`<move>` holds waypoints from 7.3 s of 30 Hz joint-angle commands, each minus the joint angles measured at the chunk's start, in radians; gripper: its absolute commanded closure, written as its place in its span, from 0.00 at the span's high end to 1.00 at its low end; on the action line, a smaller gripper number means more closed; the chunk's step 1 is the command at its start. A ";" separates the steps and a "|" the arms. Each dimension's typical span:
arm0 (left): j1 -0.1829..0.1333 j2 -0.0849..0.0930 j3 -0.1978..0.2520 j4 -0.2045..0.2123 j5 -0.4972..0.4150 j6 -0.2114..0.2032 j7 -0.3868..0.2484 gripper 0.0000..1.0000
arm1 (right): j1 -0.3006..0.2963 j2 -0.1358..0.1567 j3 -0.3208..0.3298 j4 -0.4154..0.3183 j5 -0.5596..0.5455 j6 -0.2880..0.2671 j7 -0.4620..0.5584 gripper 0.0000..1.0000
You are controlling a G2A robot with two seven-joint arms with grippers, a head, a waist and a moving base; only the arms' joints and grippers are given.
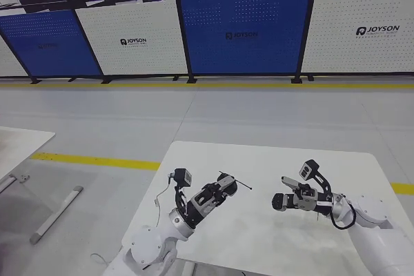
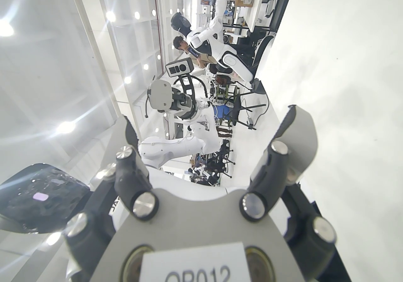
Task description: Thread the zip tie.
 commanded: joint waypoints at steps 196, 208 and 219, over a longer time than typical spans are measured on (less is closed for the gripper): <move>-0.122 -0.015 0.114 0.212 0.113 0.011 0.042 0.00 | 0.180 0.102 -0.012 -0.094 -1.071 0.198 0.102 0.44; -0.122 -0.015 0.114 0.212 0.113 0.011 0.042 0.00 | 0.229 0.085 -0.082 -0.048 -1.142 0.347 0.113 0.38; -0.122 -0.015 0.114 0.212 0.113 0.011 0.042 0.00 | 0.262 0.063 -0.133 -0.001 -1.181 0.445 0.092 0.49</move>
